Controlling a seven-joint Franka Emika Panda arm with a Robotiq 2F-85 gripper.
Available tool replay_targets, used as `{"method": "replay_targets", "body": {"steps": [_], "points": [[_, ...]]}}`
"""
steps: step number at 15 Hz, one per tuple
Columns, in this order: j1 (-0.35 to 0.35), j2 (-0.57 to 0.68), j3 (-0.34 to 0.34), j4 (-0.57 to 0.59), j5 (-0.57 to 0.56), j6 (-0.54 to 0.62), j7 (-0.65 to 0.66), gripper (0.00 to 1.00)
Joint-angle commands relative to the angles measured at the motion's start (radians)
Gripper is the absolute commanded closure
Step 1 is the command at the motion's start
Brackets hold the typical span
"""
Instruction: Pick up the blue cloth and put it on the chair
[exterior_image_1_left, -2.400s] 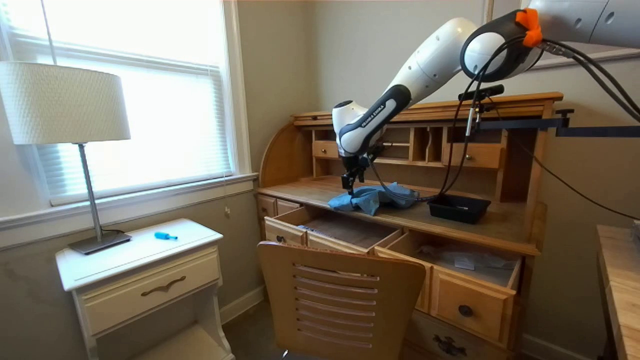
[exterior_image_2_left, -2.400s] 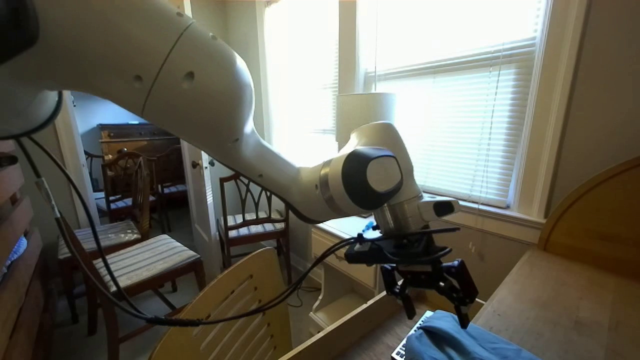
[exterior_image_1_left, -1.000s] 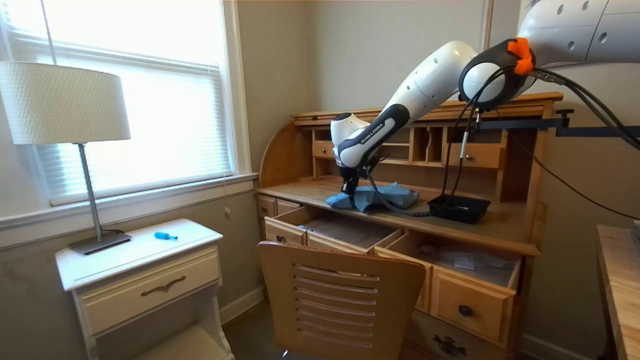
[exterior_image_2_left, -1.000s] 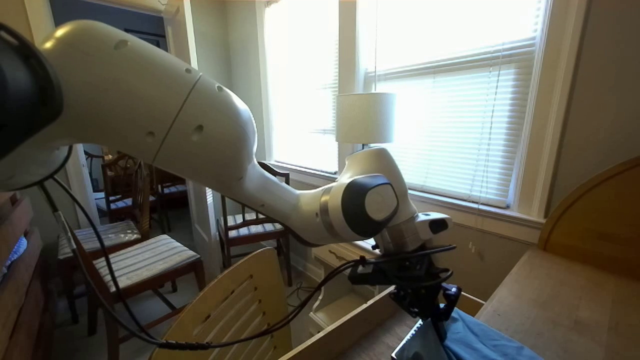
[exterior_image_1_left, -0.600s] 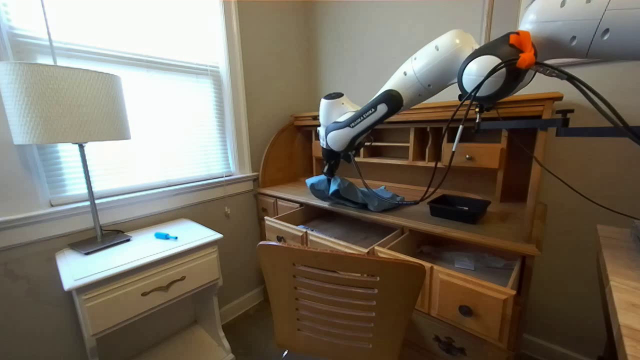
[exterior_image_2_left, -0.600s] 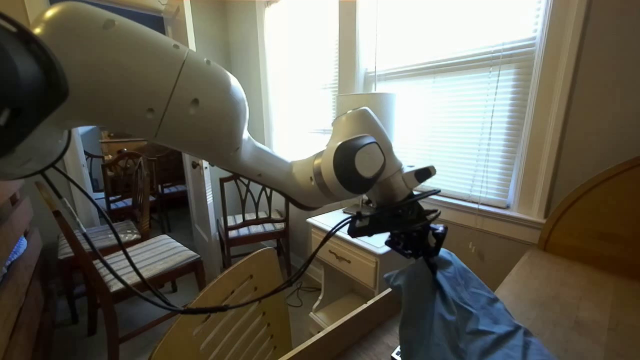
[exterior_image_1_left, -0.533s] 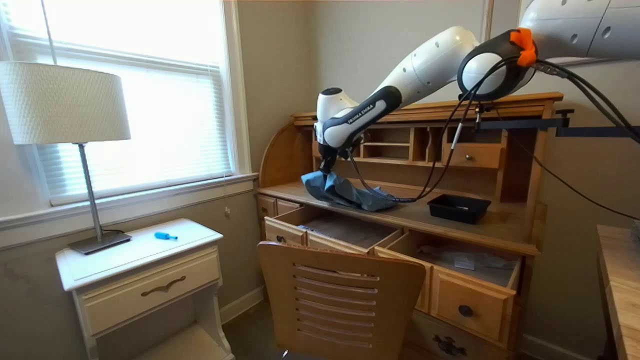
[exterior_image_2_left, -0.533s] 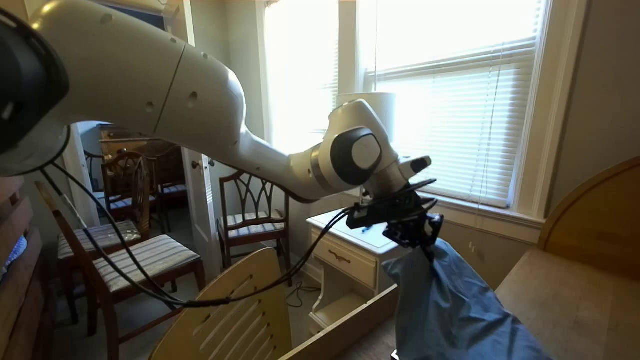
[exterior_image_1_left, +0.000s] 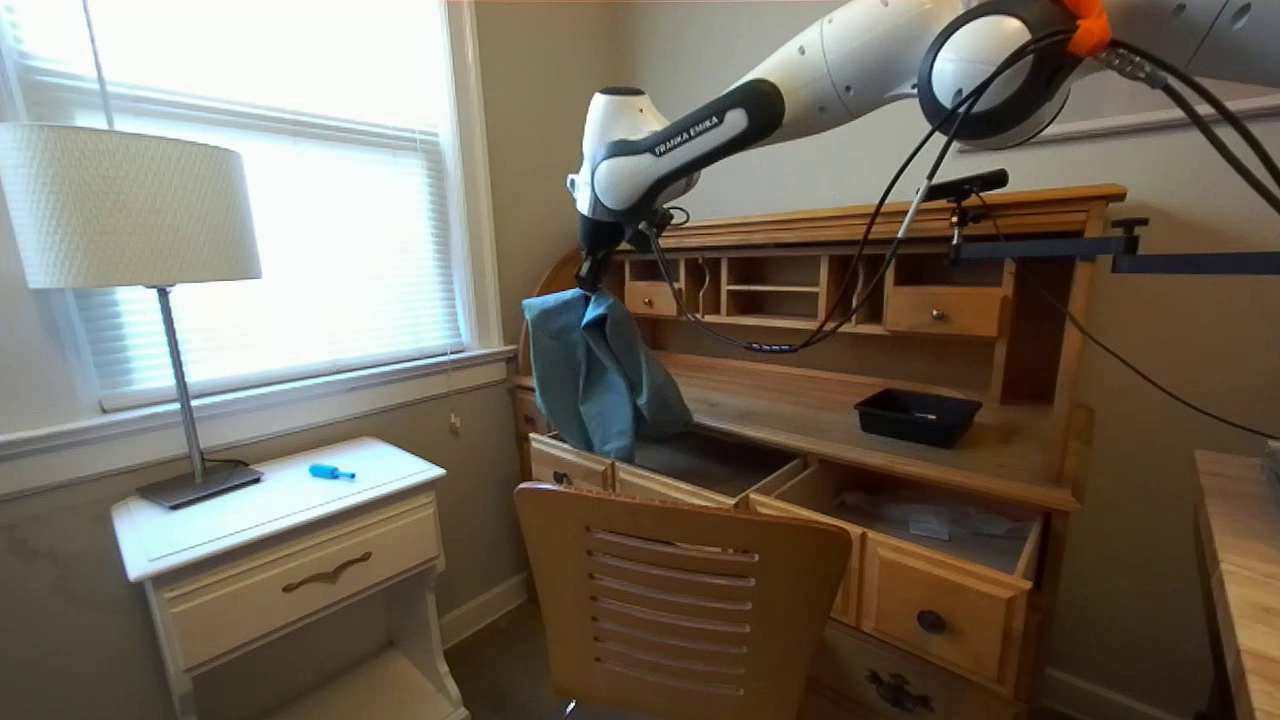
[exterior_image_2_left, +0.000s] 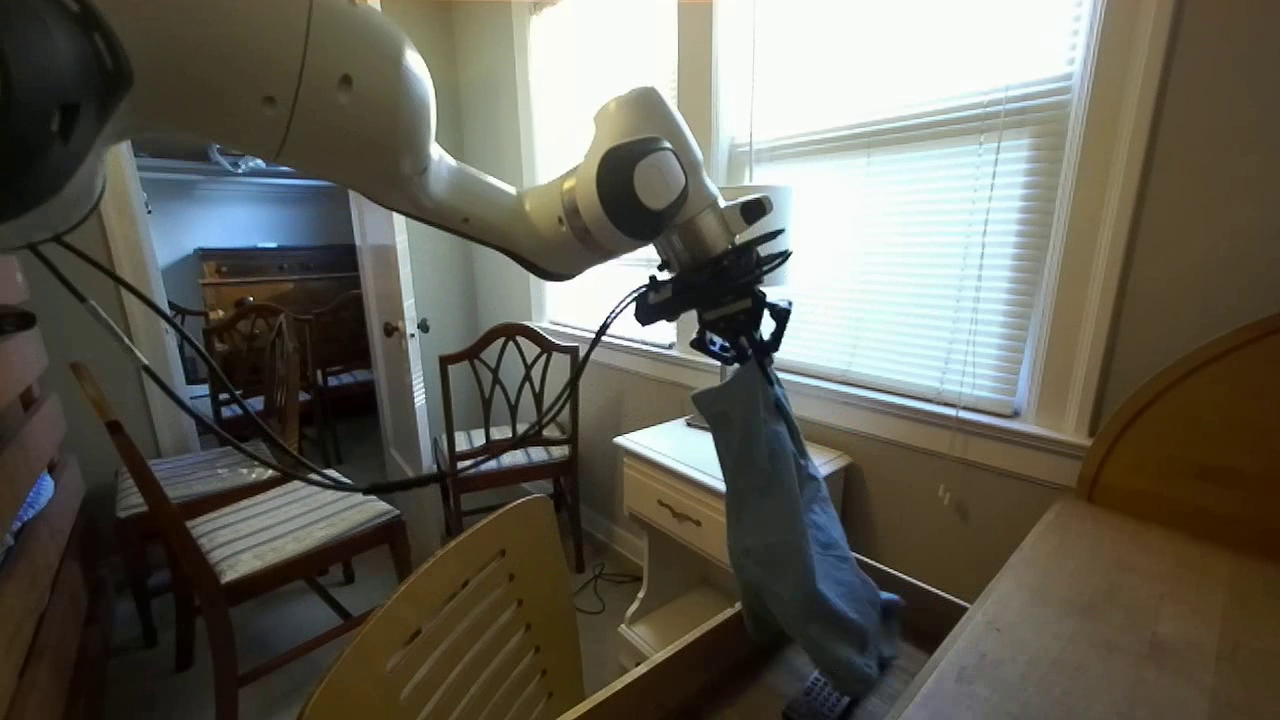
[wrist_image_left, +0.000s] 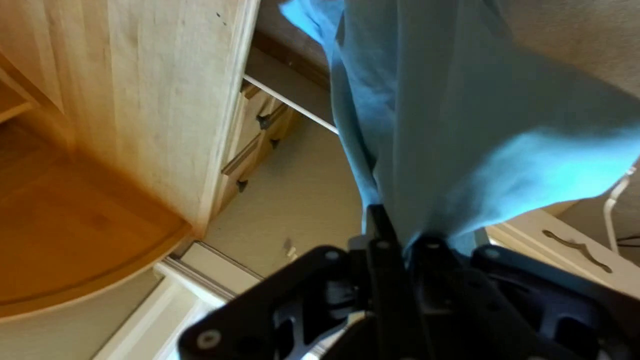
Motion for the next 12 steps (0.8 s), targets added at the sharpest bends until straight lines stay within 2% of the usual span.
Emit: {"method": "replay_targets", "body": {"steps": [1, 5, 6, 7, 11, 12], "points": [[0.009, -0.094, 0.061, -0.048, 0.027, -0.084, -0.068, 0.99], [-0.007, -0.129, 0.097, -0.053, 0.028, -0.094, -0.032, 0.99], [0.009, -0.083, 0.079, -0.003, 0.002, -0.087, -0.029, 0.99], [0.007, -0.087, 0.079, -0.004, 0.002, -0.087, -0.029, 0.96], [0.008, -0.08, 0.078, -0.005, 0.001, -0.087, -0.029, 0.96], [0.008, -0.08, 0.078, -0.005, 0.001, -0.087, -0.029, 0.99]]}}
